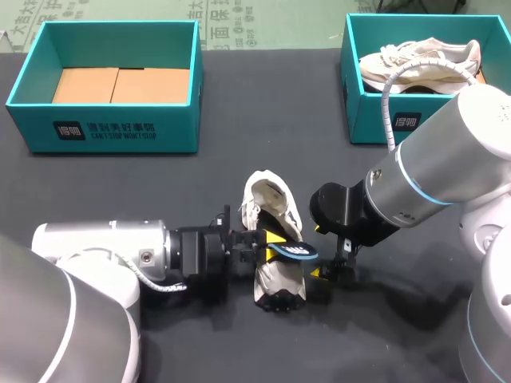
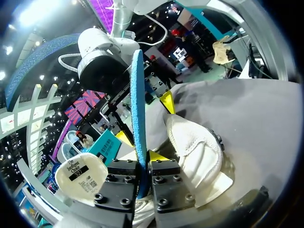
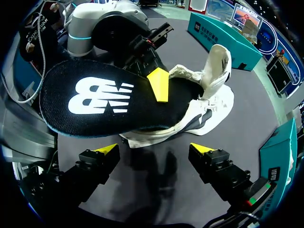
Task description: Take the shoe out of the shoebox, open the shoe tongue, remove and reinsert the insole, then place the shoe into the shoebox
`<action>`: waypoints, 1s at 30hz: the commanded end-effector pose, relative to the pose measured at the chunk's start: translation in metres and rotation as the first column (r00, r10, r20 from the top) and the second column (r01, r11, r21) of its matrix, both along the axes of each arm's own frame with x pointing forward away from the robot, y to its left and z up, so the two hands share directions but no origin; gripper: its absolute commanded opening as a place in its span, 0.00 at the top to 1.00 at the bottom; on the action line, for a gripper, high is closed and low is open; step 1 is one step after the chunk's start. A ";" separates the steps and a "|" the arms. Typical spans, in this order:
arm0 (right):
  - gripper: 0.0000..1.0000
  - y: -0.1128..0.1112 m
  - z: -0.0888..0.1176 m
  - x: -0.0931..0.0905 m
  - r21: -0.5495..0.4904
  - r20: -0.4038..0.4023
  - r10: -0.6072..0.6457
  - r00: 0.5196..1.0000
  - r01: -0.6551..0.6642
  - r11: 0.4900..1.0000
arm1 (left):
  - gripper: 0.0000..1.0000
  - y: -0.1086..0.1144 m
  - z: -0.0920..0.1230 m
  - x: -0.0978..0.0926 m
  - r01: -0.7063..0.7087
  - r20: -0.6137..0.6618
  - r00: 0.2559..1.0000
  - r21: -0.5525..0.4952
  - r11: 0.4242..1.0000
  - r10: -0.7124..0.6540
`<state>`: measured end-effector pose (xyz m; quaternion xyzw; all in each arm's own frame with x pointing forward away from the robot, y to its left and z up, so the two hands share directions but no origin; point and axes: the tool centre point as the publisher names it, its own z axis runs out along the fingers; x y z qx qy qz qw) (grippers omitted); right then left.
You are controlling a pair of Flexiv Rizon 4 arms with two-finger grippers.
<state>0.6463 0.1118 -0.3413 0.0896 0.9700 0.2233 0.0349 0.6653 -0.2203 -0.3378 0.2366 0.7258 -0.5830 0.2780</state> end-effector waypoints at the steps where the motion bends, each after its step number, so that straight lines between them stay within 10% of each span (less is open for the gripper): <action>1: 0.00 0.000 -0.001 -0.001 0.002 0.002 -0.001 1.000 0.001 1.000 | 0.83 0.001 0.002 0.000 0.009 -0.012 1.000 -0.009 1.000 -0.009; 30: 0.00 0.000 -0.001 -0.001 0.002 0.002 -0.001 1.000 0.001 1.000 | 0.87 -0.007 0.033 -0.020 0.105 -0.043 0.993 -0.075 0.992 -0.108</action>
